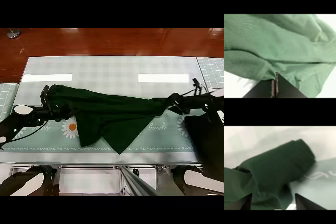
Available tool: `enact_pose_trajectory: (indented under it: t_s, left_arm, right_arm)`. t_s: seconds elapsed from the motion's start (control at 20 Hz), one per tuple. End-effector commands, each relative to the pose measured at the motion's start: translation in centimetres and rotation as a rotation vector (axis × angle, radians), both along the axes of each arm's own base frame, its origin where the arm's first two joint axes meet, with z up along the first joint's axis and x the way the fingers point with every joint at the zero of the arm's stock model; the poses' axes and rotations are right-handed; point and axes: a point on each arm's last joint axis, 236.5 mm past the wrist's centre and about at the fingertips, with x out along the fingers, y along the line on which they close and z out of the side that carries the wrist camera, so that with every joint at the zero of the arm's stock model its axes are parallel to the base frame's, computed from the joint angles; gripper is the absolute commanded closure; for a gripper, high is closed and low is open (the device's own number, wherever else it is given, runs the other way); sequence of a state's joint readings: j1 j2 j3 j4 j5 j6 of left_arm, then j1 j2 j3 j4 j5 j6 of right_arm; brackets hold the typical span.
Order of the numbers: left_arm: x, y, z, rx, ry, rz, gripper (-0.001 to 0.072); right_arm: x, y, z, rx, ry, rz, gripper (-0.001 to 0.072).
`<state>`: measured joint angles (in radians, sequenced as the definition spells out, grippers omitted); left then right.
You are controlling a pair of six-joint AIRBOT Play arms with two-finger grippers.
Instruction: Fold the shirts.
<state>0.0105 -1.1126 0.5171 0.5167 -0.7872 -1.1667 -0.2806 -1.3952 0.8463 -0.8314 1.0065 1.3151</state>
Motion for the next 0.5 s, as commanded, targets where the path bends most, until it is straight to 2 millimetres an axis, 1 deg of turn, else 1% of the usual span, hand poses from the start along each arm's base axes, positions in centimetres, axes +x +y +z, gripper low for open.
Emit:
enact_pose_trajectory:
  t_s: [0.0, 0.05, 0.1, 0.15, 0.2, 0.25, 0.3, 0.35, 0.4, 0.45]
  left_arm:
    - [0.5, -0.6, 1.3, -0.018, -0.02, -0.029, 0.0689]
    - [0.7, -0.7, 2.0, -0.026, -0.03, -0.04, 0.0689]
    - [1.4, -0.7, 3.3, -0.033, -0.06, -0.046, 0.0689]
    - [2.6, -0.6, 5.4, -0.036, -0.11, -0.048, 0.0689]
    - [4.0, -0.2, 8.0, -0.036, -0.177, -0.046, 0.0689]
    - [5.6, 0.1, 11.9, -0.035, -0.272, -0.046, 0.0689]
    - [7.1, 0.7, 16.3, -0.027, -0.38, -0.039, 0.0689]
    - [8.4, 1.3, 21.4, -0.013, -0.502, -0.029, 0.0689]
    - [9.1, 1.9, 27.3, 0.006, -0.639, -0.018, 0.0689]
    - [9.2, 2.6, 33.3, 0.027, -0.774, -0.006, 0.0689]
  right_arm:
    - [1.3, 2.2, -1.6, 0.025, 0.05, 0.006, 0.0157]
    - [1.5, 2.6, -1.5, 0.032, 0.056, 0.026, 0.0417]
    - [1.7, 2.8, -0.8, 0.042, 0.047, 0.063, 0.0677]
    - [2.4, 3.0, 0.6, 0.05, 0.027, 0.093, 0.068]
    - [3.5, 3.1, 3.0, 0.055, -0.01, 0.135, 0.0681]
    - [5.0, 3.1, 6.2, 0.041, -0.079, 0.179, 0.068]
    - [6.9, 3.1, 10.5, 0.013, -0.179, 0.218, 0.0681]
    - [8.6, 3.1, 15.2, -0.028, -0.293, 0.243, 0.0681]
    - [10.1, 3.1, 21.1, -0.068, -0.431, 0.252, 0.0681]
    - [10.8, 3.3, 27.3, -0.105, -0.57, 0.252, 0.0681]
